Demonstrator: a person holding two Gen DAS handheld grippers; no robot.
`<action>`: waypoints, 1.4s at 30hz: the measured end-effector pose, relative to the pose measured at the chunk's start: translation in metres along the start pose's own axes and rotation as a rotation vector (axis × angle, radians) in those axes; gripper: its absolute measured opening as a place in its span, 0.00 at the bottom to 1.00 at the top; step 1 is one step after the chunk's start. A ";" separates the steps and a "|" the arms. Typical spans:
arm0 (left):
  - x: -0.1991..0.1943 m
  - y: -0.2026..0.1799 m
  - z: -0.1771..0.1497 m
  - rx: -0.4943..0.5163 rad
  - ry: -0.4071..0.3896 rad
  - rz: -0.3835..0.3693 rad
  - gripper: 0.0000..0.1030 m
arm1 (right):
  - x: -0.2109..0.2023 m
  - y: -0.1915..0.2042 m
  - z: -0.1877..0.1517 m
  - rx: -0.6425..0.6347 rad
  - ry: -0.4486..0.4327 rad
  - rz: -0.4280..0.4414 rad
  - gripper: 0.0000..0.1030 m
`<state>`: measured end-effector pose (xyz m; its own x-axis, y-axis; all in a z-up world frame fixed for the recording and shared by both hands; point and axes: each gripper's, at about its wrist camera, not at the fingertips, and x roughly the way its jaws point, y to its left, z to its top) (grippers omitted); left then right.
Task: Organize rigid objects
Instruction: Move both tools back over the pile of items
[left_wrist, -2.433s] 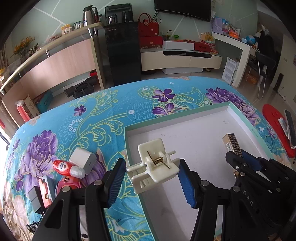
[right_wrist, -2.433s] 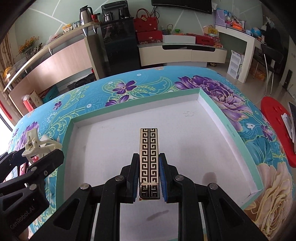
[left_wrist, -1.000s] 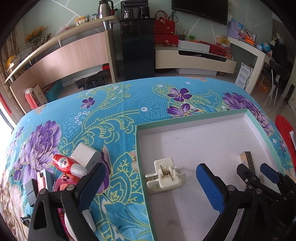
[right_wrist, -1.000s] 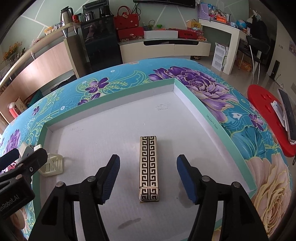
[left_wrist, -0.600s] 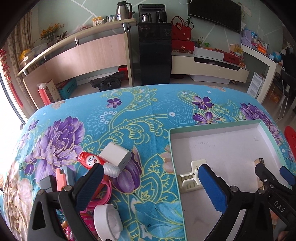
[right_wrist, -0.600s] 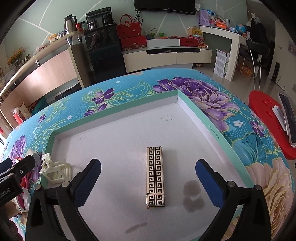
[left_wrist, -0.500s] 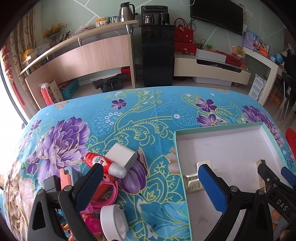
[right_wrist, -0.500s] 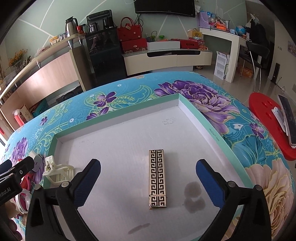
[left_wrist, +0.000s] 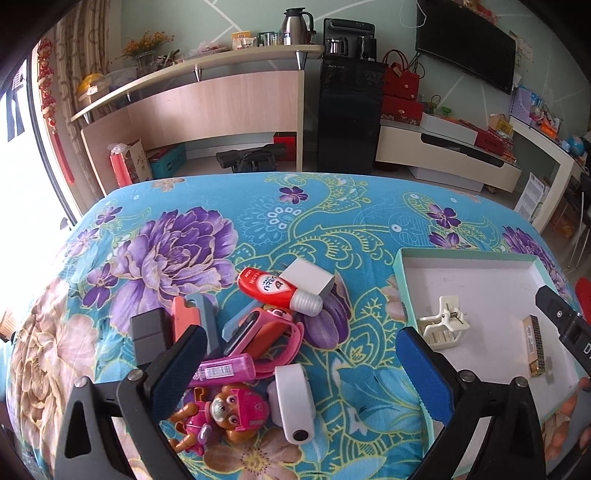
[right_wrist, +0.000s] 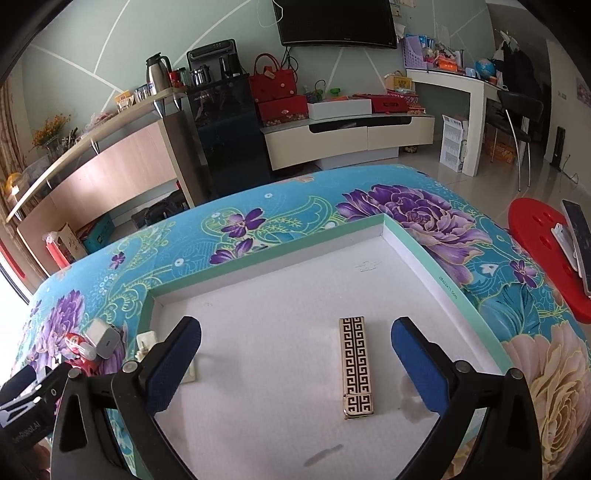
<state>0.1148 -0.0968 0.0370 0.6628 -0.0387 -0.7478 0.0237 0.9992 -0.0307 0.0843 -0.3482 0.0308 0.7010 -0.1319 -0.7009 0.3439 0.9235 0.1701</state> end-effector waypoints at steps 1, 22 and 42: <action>-0.003 0.005 -0.001 -0.017 -0.003 -0.003 1.00 | -0.002 0.003 0.000 -0.004 -0.009 0.009 0.99; -0.045 0.147 -0.022 -0.322 -0.080 0.053 1.00 | -0.014 0.125 -0.025 -0.243 -0.010 0.204 0.99; 0.004 0.172 -0.058 -0.382 0.142 0.033 1.00 | 0.009 0.194 -0.084 -0.414 0.210 0.301 0.99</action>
<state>0.0777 0.0747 -0.0095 0.5480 -0.0337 -0.8358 -0.2928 0.9283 -0.2294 0.1043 -0.1399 -0.0008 0.5759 0.1952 -0.7938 -0.1565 0.9794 0.1273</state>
